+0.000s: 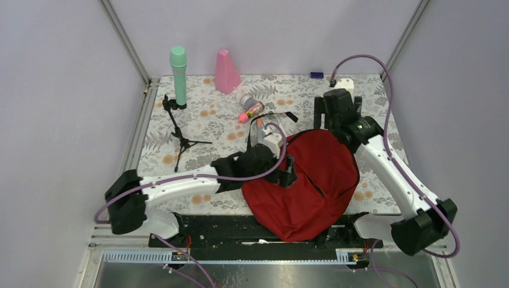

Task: Pack the student bag
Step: Adjust the student bag at the center of the board.

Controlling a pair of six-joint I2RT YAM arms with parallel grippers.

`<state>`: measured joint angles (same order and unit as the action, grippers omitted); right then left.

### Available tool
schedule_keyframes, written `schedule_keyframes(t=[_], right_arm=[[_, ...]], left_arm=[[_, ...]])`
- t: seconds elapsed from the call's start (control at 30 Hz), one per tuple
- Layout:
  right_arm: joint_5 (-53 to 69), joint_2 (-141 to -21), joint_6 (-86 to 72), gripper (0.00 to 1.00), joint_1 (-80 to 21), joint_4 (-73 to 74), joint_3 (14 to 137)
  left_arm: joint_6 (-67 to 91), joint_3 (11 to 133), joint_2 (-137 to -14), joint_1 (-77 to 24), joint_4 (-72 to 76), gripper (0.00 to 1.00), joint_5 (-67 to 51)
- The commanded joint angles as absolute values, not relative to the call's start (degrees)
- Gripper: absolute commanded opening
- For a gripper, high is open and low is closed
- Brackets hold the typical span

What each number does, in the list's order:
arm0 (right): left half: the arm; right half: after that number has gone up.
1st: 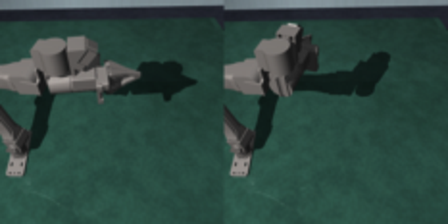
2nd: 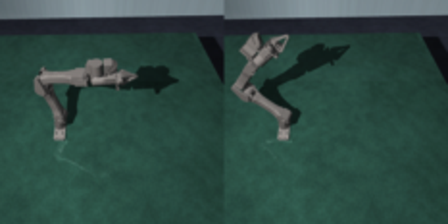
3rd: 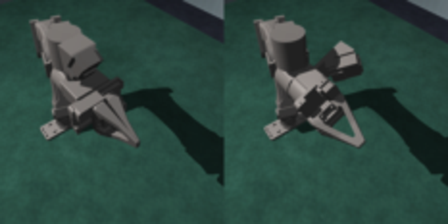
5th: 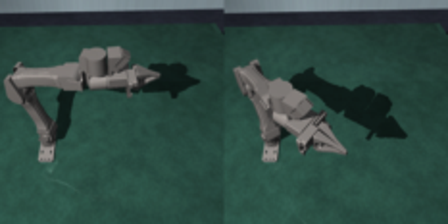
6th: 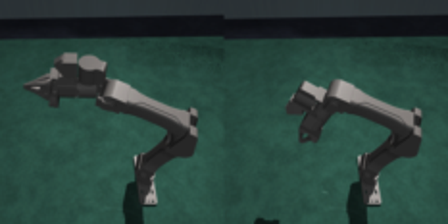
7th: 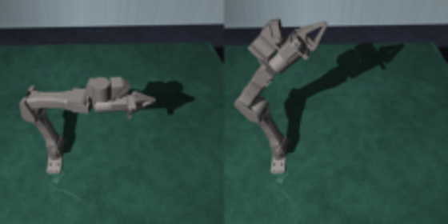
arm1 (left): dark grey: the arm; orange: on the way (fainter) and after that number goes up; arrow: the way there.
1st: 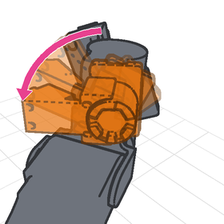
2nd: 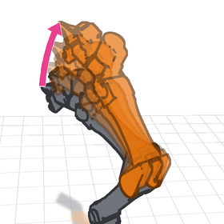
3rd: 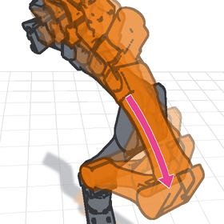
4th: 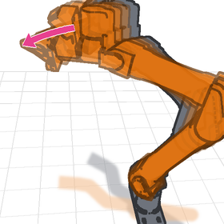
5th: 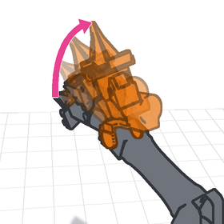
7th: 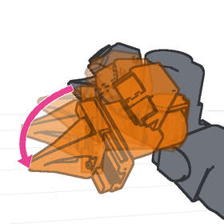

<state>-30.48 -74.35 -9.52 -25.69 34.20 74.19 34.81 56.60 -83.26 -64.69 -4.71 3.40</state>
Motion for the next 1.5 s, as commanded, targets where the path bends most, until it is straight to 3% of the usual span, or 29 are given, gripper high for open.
schedule_keyframes(t=[0.0,0.3,0.57,0.63,0.73,0.8,0.93,1.0,1.07,1.37,1.4,1.47], right_arm=[[-27.4,-67.0,-18.9,0.96,-23.8,42.2,67.4],[-15.6,-50.4,-31.2,0.98,-23.2,46.4,50.2],[11.3,-47.8,-32.5,0.91,-23.3,38.1,41.6],[13.8,-48.3,-30.9,0.86,-23.9,35.3,40.3],[10.8,-51.2,-28.1,0.85,-26.9,35.3,41.0],[6.7,-53.7,-26.9,0.75,-28.4,35.7,41.8],[0.6,-57.9,-25.0,0.36,-28.7,35.0,44.4],[-4.5,-59.5,-23.5,0.13,-28.7,33.6,46.5],[-8.9,-61.6,-21.7,0.01,-28.7,32.6,49.5],[-31.9,-73.0,-11.3,0.00,-28.5,29.2,58.6],[-33.0,-74.1,-11.1,0.03,-28.6,29.2,59.3],[-33.4,-75.7,-11.5,0.19,-28.6,30.4,60.6]], left_arm=[[29.8,53.3,-74.3,-61.7,-9.8,0.99,11.4],[26.9,48.4,-74.3,-51.0,-10.0,0.99,13.6],[30.6,46.1,-79.8,-49.9,-5.1,0.98,6.8],[31.8,45.4,-80.6,-49.9,-3.2,0.91,4.3],[33.5,44.7,-82.2,-49.8,-1.5,0.67,1.9],[34.8,44.3,-83.2,-50.0,-0.3,0.52,-0.5],[39.3,41.9,-84.1,-50.9,7.1,0.29,-5.7],[41.5,41.2,-84.6,-52.1,9.7,0.23,-6.6],[42.8,41.9,-85.8,-54.1,11.2,0.20,-7.0],[45.5,48.9,-90.6,-60.8,12.4,0.20,-5.6],[45.7,49.0,-90.6,-60.8,12.4,0.21,-4.9],[45.5,49.4,-90.2,-60.7,11.0,0.26,-2.9]])
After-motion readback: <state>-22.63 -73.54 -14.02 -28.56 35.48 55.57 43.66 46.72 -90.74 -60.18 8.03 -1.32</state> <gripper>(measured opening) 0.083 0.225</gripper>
